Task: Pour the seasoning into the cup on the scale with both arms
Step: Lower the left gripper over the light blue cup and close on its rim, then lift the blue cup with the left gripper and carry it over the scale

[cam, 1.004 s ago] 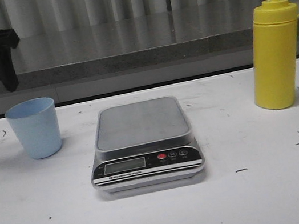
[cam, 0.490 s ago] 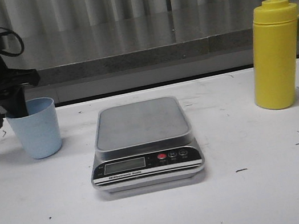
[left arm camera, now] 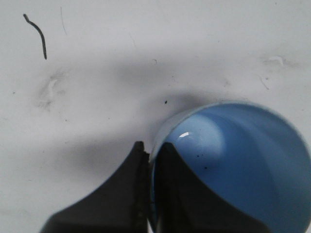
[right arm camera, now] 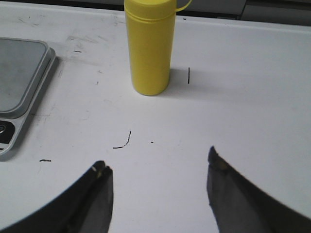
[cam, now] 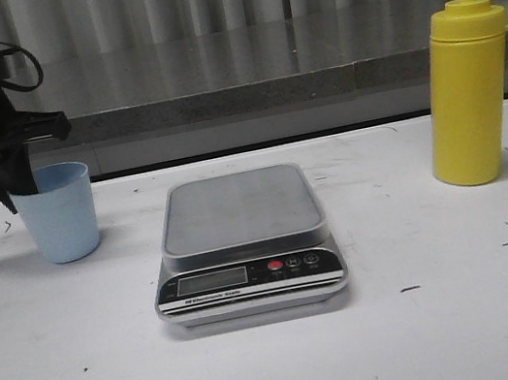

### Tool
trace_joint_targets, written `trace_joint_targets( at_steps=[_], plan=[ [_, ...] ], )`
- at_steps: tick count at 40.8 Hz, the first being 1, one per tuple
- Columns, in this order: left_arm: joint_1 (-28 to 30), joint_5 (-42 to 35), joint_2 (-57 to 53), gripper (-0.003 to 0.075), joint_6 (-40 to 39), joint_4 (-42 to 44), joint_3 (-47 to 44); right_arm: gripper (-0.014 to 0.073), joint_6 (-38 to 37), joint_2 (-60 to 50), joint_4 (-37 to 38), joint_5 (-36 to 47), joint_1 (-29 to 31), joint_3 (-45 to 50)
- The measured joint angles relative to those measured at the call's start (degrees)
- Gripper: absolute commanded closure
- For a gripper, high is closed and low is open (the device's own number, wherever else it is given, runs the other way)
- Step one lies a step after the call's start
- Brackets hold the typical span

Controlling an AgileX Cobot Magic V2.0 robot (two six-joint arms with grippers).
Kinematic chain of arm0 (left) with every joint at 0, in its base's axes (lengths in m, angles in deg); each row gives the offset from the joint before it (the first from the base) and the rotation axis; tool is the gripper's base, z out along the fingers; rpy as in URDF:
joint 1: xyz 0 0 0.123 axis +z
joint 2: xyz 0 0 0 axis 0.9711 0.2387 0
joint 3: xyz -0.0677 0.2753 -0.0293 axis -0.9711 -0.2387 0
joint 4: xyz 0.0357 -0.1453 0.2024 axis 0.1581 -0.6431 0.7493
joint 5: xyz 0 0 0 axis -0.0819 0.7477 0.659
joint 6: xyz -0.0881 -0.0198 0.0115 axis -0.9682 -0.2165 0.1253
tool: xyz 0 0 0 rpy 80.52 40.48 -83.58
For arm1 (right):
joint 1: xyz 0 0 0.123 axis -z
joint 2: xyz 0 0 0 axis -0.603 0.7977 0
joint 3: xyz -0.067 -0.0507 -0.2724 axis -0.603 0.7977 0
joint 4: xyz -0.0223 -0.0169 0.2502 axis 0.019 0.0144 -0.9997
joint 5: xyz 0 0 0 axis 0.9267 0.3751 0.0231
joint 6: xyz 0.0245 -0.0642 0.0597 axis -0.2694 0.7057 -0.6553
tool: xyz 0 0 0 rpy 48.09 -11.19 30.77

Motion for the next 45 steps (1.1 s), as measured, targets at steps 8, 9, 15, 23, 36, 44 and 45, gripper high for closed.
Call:
trace_joint_targets(
  at_steps=[8, 9, 15, 23, 36, 44, 45],
  plan=[
    [-0.4, 1.8, 0.0, 0.074, 0.0, 0.0, 2.3, 0.0144, 0.0, 0.0, 0.0, 0.0, 0.0, 0.0],
    [-0.6, 2.6, 0.0, 0.074, 0.0, 0.1, 3.2, 0.0144, 0.0, 0.0, 0.0, 0.0, 0.0, 0.0],
    [-2.1, 6.7, 0.0, 0.074, 0.0, 0.1, 8.7, 0.0144, 0.0, 0.0, 0.0, 0.0, 0.0, 0.0],
    [-5.8, 12.7, 0.0, 0.074, 0.0, 0.1, 16.9, 0.0144, 0.0, 0.0, 0.0, 0.0, 0.0, 0.0],
    [-13.6, 17.7, 0.0, 0.074, 0.0, 0.1, 25.0, 0.0144, 0.0, 0.0, 0.0, 0.0, 0.0, 0.0],
    [-18.3, 18.2, 0.0, 0.074, 0.0, 0.1, 25.2, 0.0144, 0.0, 0.0, 0.0, 0.0, 0.0, 0.0],
    [-18.8, 18.3, 0.0, 0.074, 0.0, 0.1, 25.2, 0.0144, 0.0, 0.0, 0.0, 0.0, 0.0, 0.0]
  ],
)
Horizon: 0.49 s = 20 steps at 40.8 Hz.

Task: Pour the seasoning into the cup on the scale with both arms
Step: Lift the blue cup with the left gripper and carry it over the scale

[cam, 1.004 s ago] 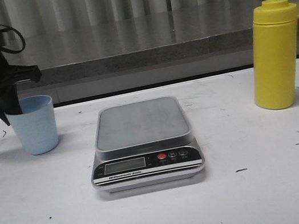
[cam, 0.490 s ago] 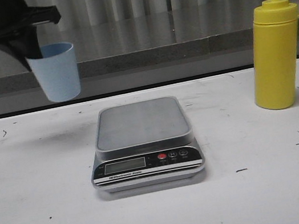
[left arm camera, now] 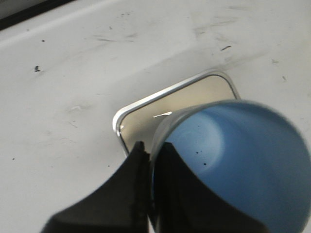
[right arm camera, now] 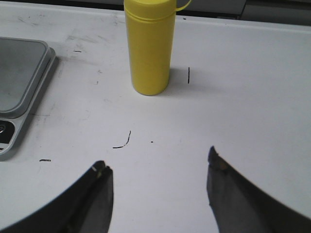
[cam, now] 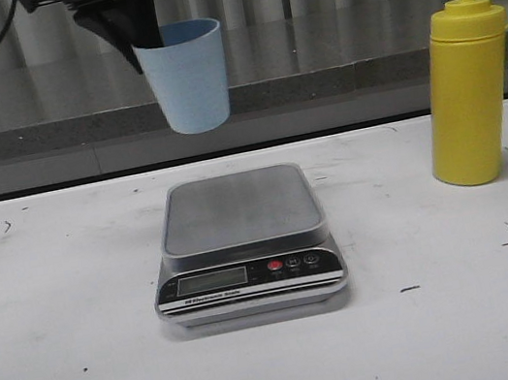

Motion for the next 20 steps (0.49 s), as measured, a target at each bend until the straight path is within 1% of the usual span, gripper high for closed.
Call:
trace_joint_targets(
  at_steps=[8, 17, 20],
  plan=[
    [-3.0, -0.1, 0.5, 0.074, 0.0, 0.0, 0.0, 0.0144, 0.0, 0.0, 0.0, 0.0, 0.0, 0.0],
    [-3.3, -0.9, 2.3, 0.074, 0.0, -0.1, 0.1, 0.0144, 0.0, 0.0, 0.0, 0.0, 0.0, 0.0],
    [-3.3, -1.2, 3.1, 0.074, -1.3, 0.1, 0.1, 0.0144, 0.0, 0.0, 0.0, 0.0, 0.0, 0.0]
  ],
)
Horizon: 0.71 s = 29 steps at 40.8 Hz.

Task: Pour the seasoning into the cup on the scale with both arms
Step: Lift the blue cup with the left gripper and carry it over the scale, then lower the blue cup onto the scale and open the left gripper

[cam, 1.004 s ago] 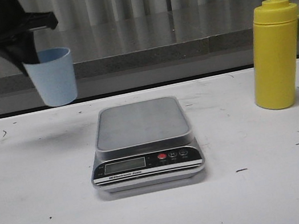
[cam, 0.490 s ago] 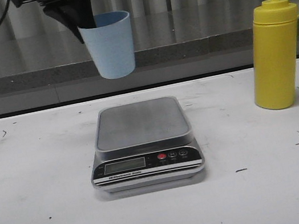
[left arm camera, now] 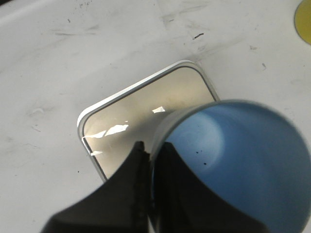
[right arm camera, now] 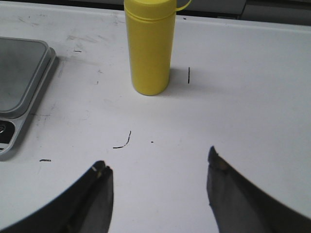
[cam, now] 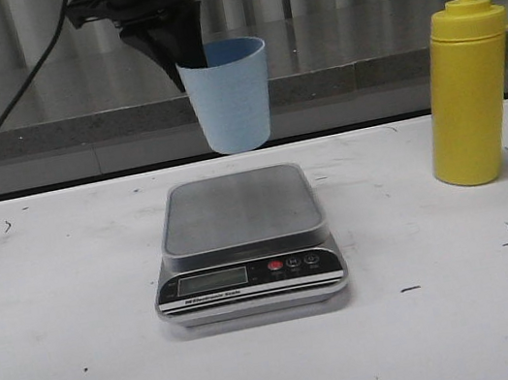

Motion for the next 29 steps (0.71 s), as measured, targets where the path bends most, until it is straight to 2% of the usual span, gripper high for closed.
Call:
trace_joint_targets(
  at_steps=[10, 29],
  plan=[
    [0.0, -0.4, 3.2, 0.074, -7.1, 3.2, 0.0, 0.0144, 0.0, 0.0, 0.0, 0.0, 0.0, 0.0],
    [0.0, 0.4, 4.3, 0.0739, -8.2, 3.7, 0.0, 0.0144, 0.0, 0.0, 0.0, -0.2, 0.0, 0.0]
  ],
)
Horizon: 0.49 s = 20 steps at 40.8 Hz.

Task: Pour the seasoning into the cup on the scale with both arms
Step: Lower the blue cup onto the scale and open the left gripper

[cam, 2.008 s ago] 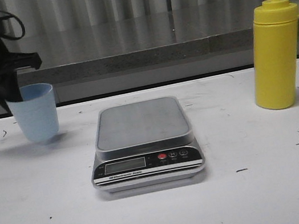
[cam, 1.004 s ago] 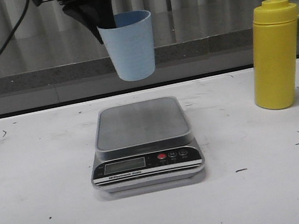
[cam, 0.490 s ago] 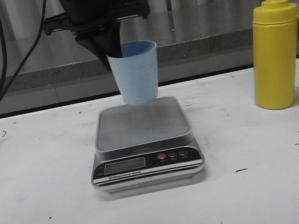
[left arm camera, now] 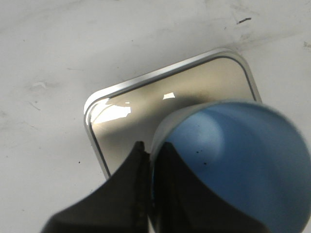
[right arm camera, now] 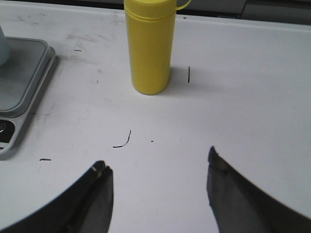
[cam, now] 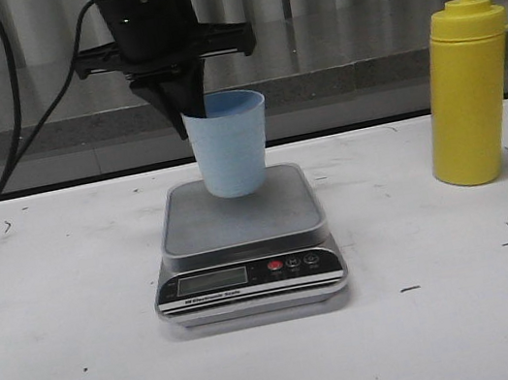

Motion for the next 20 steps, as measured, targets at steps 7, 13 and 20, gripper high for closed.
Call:
trace_joint_targets(
  at_steps=[7, 13, 20],
  plan=[
    [0.0, 0.4, 0.0, 0.0739, 0.0, 0.0, 0.0, 0.0144, 0.0, 0.0, 0.0, 0.0, 0.0, 0.0],
    [0.0, 0.4, 0.0, 0.0699, 0.1, 0.0, 0.0, 0.0144, 0.0, 0.0, 0.0, 0.0, 0.0, 0.0],
    [0.0, 1.3, 0.6, 0.0472, 0.5, 0.0, 0.0, 0.0144, 0.0, 0.0, 0.0, -0.1, 0.0, 0.0]
  ],
)
